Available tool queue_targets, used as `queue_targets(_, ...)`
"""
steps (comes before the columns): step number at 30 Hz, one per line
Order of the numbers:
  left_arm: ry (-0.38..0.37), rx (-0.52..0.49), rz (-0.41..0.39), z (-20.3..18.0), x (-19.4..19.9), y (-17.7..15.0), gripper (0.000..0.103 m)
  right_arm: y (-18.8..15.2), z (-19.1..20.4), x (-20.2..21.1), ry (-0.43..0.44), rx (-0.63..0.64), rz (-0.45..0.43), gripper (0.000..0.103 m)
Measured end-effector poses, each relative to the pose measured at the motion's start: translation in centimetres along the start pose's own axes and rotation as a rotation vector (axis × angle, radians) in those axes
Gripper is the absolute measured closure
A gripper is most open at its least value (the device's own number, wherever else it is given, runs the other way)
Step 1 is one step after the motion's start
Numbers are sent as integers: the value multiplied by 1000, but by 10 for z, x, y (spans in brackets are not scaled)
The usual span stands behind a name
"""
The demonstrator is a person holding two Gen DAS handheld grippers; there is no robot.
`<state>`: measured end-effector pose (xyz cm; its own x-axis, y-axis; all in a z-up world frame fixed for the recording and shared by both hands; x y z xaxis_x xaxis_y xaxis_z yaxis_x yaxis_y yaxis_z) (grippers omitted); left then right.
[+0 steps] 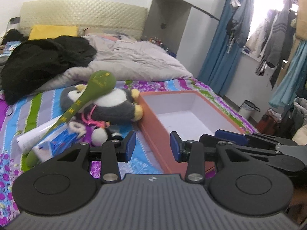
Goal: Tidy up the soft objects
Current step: 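Withdraw both open tools from the box back toward the pile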
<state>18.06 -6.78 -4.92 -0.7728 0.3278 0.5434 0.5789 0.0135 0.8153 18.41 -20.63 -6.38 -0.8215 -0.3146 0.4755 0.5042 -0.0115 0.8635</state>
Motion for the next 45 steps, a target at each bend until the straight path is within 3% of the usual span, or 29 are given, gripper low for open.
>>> queue_targets(16, 65, 95, 85, 37, 2, -67, 58, -55, 27, -1, 15, 12, 94, 61)
queue_targets(28, 98, 136, 103, 51, 1, -92, 58, -90, 27, -5, 5, -8, 170, 61)
queue_targets(40, 156, 161, 135, 83, -34, -105, 58, -105, 31, -51, 19, -3, 229, 61)
queue_targets(45, 201, 165, 150, 109, -57, -108, 52, -110, 33, -81, 26, 19, 258, 61)
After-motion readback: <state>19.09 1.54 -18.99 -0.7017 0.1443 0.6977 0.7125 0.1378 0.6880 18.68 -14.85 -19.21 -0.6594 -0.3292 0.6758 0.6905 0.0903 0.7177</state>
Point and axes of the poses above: each gripper's, at about its wrist camera, not at the fingertips, and x roughly against the way its jaws point, z to its left, y to its top, the point moved 10 cm from there along -x, roughly the way its jaws point, and after that the axes turned 4 degrees about y, right-handed, at the moved point
